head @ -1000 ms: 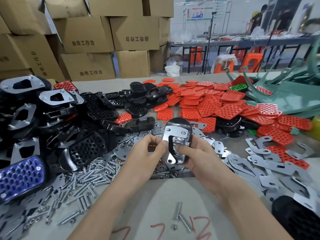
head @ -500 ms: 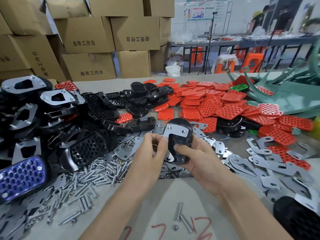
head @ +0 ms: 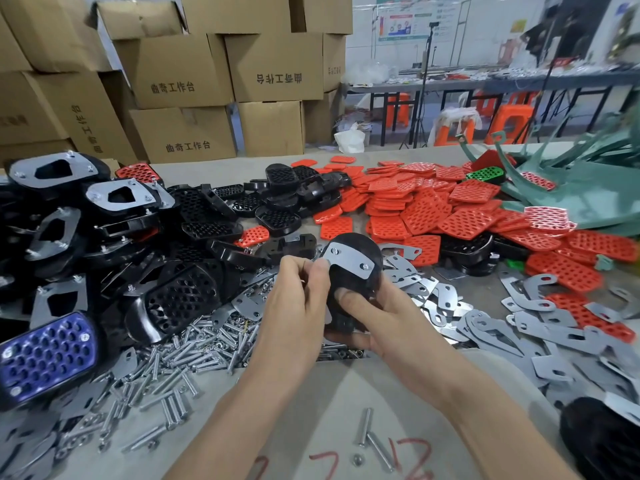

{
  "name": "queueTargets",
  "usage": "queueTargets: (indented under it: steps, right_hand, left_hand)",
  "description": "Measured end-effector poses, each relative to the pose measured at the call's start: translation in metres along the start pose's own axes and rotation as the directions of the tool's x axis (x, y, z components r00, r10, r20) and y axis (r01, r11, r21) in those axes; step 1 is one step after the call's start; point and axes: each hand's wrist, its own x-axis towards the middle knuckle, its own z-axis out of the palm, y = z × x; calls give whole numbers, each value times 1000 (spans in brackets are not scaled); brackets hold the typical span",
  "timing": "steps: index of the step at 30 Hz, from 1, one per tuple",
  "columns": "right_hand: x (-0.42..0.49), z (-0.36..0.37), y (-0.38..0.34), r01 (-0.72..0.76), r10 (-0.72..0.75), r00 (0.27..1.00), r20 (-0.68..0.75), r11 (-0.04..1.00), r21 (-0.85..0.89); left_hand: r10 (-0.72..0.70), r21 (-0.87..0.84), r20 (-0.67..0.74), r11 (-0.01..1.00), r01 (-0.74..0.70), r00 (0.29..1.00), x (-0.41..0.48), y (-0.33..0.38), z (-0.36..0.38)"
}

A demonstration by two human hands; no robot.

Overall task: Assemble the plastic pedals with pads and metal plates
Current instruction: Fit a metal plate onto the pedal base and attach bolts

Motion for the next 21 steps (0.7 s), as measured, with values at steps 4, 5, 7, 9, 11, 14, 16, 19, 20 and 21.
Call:
queueTargets:
  steps: [4, 5, 7, 9, 11, 14, 16, 19, 20, 21]
  right_hand:
    - [0, -2, 0, -50, 50, 999, 0, 999, 5]
    - [0, -3, 0, -76, 76, 997, 10, 997, 12]
    - [-1, -5, -2, -117, 117, 993, 34, 993, 23]
    - [-2, -6, -3, -123, 122, 992, 40, 992, 23]
    - [-3, -7, -3, -109, 109, 994, 4, 994, 8]
    - [-3, -5, -3, -99, 98, 994, -48, 995, -18]
    - [-3, -4, -4, -97, 96, 994, -53, 995, -20]
    - [-5, -3, -5, -84, 81, 995, -56, 996, -36]
    - [-5, -2, -5, -80, 77, 995, -60, 996, -50]
    - [-6, -1, -6, -77, 73, 995, -62, 995, -61]
  left_hand:
    - [17, 18, -4, 1000, -17, 1000, 0, -5, 0]
    - [23, 21, -3, 1000, -23, 1000, 0, -6, 0]
    - [39, 31, -3, 999, -39, 999, 0, -8, 0]
    - [37, 21, 16, 999, -38, 999, 1, -10, 0]
    - [16, -27, 54, 1000, -14, 998, 3, -10, -1]
    - [8, -80, 89, 997, -1, 996, 6, -10, -5]
    - [11, -88, 99, 996, -2, 995, 6, -9, -7]
    - [-7, -71, 102, 997, 15, 995, 5, -8, -7]
    - [-18, -63, 97, 998, 24, 995, 5, -7, -7]
    - [-27, -64, 89, 997, 33, 996, 5, -7, -7]
